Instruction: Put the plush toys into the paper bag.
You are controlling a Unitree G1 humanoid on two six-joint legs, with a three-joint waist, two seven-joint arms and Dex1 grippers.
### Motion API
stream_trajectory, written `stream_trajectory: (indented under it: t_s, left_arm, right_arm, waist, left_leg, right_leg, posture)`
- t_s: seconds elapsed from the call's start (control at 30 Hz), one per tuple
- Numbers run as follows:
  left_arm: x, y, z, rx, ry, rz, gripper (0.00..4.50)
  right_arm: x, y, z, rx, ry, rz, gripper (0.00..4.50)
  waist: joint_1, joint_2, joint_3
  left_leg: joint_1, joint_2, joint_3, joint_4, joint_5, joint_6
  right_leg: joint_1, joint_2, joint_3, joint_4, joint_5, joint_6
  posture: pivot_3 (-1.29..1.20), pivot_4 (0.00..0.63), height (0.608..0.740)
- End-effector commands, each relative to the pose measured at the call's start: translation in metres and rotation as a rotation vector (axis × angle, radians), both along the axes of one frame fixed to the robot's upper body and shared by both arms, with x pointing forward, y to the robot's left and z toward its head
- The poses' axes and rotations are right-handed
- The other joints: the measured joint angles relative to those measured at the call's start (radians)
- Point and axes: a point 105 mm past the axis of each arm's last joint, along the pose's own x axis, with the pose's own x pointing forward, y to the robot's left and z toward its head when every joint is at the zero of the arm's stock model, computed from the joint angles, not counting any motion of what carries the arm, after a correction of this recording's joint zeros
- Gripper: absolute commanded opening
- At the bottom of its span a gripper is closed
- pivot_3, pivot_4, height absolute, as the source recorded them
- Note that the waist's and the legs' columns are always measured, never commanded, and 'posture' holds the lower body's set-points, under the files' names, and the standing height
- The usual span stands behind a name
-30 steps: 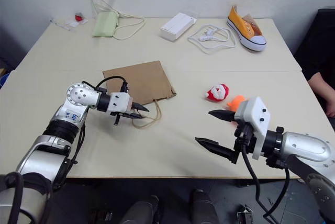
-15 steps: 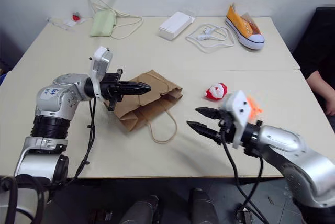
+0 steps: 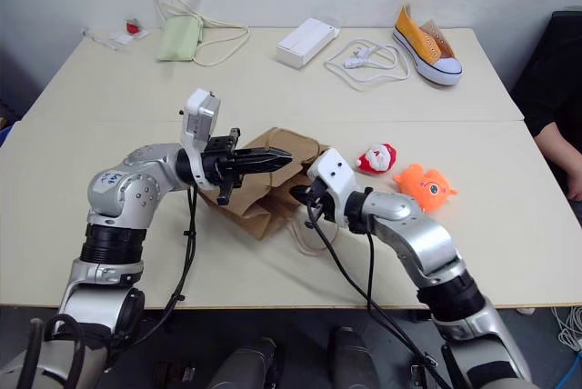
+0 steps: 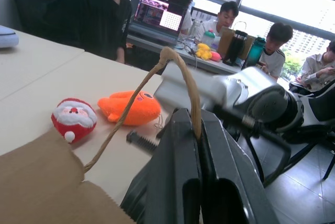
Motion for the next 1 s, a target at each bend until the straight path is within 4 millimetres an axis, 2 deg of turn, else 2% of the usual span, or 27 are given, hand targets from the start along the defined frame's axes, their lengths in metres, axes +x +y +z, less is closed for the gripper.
stream_trajectory:
  t_s: [0.03, 0.33, 0.57, 0.7, 0.87, 1.0]
  left_arm:
    - [-0.006, 0.002, 0.017, -0.056, -0.033, -0.005, 0.0]
    - [-0.004, -0.004, 0.032, -0.123, -0.011, 0.006, 0.0]
    - [-0.019, -0.023, 0.025, -0.049, -0.084, -0.084, 0.0]
    - [-0.022, -0.025, 0.021, -0.014, -0.117, -0.106, 0.0]
    - [-0.023, -0.024, 0.02, -0.006, -0.131, -0.11, 0.0]
    - [-0.021, -0.019, 0.031, -0.046, -0.122, -0.09, 0.0]
  right_arm:
    - [0.002, 0.007, 0.006, -0.014, -0.047, 0.034, 0.01]
    - [0.006, 0.016, -0.016, -0.219, -0.143, 0.118, 0.01]
    - [0.02, 0.023, -0.023, -0.452, -0.235, 0.269, 0.01]
    - [0.027, 0.027, -0.021, -0.455, -0.202, 0.314, 0.01]
    - [0.013, 0.038, -0.027, -0.369, 0.026, 0.405, 0.01]
    - [0.014, 0.037, -0.037, -0.356, 0.114, 0.384, 0.01]
  waist:
    - [0.0, 0.0, 0.0]
    - [-0.021, 0.0, 0.0]
    - [-0.027, 0.0, 0.0]
    - [-0.034, 0.0, 0.0]
    - [-0.046, 0.0, 0.0]
    - [-0.046, 0.001, 0.0]
  left_leg:
    - [0.0, 0.0, 0.0, 0.0, 0.0, 0.0]
    - [0.0, 0.0, 0.0, 0.0, 0.0, 0.0]
    - [0.001, 0.0, 0.0, 0.0, 0.001, -0.002]
    - [0.001, 0.0, 0.0, 0.0, 0.001, -0.002]
    - [0.001, 0.0, -0.001, 0.0, 0.001, -0.002]
    - [0.001, 0.0, -0.001, 0.0, 0.001, -0.002]
  right_leg:
    - [0.0, 0.0, 0.0, 0.0, 0.0, 0.0]
    - [0.0, 0.0, 0.0, 0.003, 0.0, 0.0]
    - [-0.001, 0.0, 0.0, 0.005, 0.0, 0.0]
    - [-0.001, 0.0, 0.0, 0.005, 0.0, 0.0]
    - [-0.001, 0.0, -0.001, 0.005, 0.0, 0.0]
    - [-0.001, 0.0, -0.001, 0.005, 0.0, 0.0]
  posture:
    - [0.0, 0.15, 0.74]
    - [0.0, 0.15, 0.74]
    - [0.0, 0.15, 0.74]
    - [0.0, 0.15, 0.74]
    - [0.0, 0.15, 0.74]
    - [0.0, 0.15, 0.74]
